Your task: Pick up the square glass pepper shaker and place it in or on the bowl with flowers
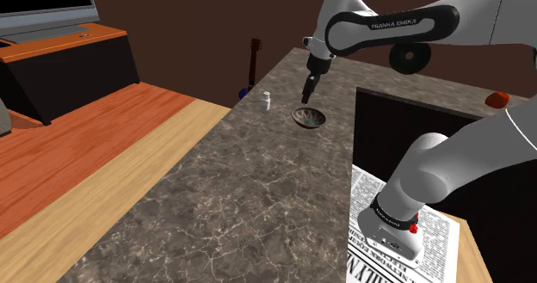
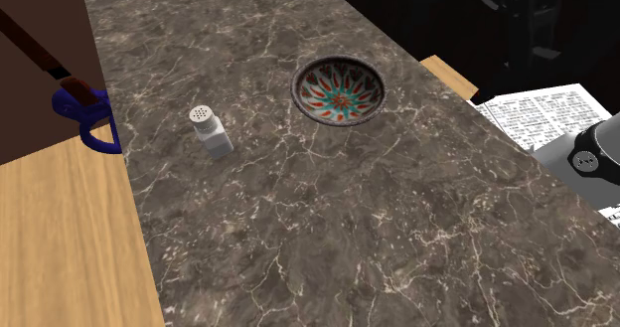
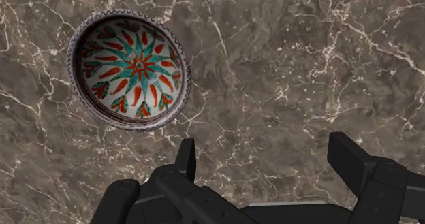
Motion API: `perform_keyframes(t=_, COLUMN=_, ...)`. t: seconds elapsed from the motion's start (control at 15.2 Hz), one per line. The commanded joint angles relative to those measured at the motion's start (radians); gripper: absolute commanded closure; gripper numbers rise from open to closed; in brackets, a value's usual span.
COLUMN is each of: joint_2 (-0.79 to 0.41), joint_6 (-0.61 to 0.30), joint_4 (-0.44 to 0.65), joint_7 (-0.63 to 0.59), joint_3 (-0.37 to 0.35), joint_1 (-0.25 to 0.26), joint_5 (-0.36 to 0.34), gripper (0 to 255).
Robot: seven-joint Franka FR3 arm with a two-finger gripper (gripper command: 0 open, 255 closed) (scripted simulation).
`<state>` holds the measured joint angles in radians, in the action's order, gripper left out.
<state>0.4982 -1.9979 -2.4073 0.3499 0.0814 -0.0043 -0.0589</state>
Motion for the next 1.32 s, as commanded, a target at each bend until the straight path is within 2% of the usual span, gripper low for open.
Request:
perform_keyframes(t=0.0, joint_2=-0.068, joint_6=-0.064, joint_4=0.018, joint_7=0.04, joint_3=0.028, joint_1=0.0, joint_5=0.008, gripper=0)
perform_keyframes(t=0.33, joint_2=-0.245, joint_6=-0.191, joint_4=0.095, joint_7=0.154, joint_3=0.094, joint_1=0.006, joint_5=0.06, gripper=0)
perform_keyframes(t=0.66, joint_2=-0.435, joint_6=-0.28, joint_4=0.21, joint_7=0.288, joint_3=0.143, joint_1=0.009, joint_5=0.158, gripper=0)
perform_keyframes(t=0.99, joint_2=-0.632, joint_6=-0.324, joint_4=0.364, joint_7=0.43, joint_3=0.159, joint_1=-0.012, joint_5=0.285, gripper=0)
perform_keyframes(t=1.25, joint_2=-0.791, joint_6=-0.328, joint_4=0.517, joint_7=0.526, joint_3=0.144, joint_1=-0.052, joint_5=0.38, gripper=0)
